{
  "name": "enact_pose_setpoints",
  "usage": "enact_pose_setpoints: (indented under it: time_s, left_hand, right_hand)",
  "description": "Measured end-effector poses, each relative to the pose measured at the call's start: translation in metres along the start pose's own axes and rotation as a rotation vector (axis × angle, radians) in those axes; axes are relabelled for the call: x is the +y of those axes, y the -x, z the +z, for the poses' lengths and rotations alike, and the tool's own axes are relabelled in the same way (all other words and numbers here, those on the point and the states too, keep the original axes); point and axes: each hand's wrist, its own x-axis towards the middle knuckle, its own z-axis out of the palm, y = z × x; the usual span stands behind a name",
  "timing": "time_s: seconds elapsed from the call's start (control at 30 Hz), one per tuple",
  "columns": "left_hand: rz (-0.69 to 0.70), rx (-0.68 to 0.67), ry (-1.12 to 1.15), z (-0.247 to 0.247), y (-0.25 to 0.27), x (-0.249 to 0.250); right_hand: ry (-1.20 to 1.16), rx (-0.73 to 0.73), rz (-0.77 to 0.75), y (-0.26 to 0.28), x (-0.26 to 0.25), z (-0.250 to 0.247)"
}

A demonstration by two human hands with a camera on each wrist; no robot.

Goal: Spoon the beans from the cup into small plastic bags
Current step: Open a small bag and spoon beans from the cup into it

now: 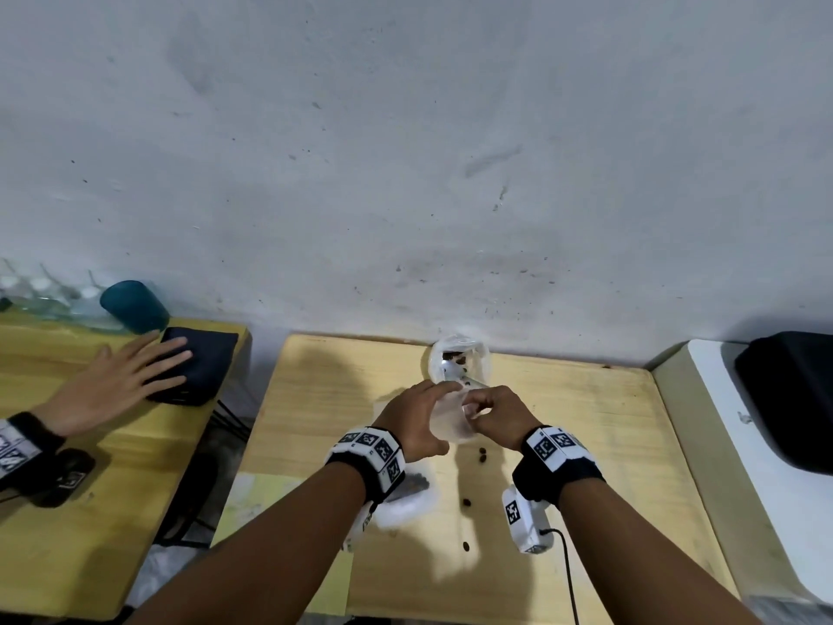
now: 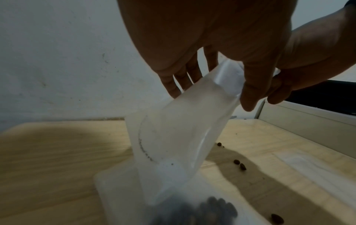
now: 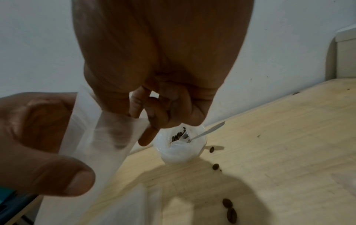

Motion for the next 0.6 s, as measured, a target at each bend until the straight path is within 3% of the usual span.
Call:
enact_pose_setpoints:
  time_s: [0.23, 0.37, 0.5, 0.6]
  left_hand:
    - [-0.147, -0.001, 0.117, 0.004, -0.002, -0.008]
    - [-0.283, 0.059, 0.209, 0.007, -0.014, -0.013]
    - [-0.436, 0.117, 0.283, 0.004, -0.033, -0.014]
    - [-0.514, 0.129, 0.352, 0.008, -0.051, -0.016]
  right_hand:
    - [-0.217, 0.018, 0.094, 0.008, 0.003, 0.006]
    - [-0.321, 0.193, 0.185, 0.002, 0.023, -0.013]
    - [-0.203, 0.33, 0.31, -0.014, 0.056, -0.035]
    - [-0.098, 0.273, 0.418, -0.031, 0.075, -0.046]
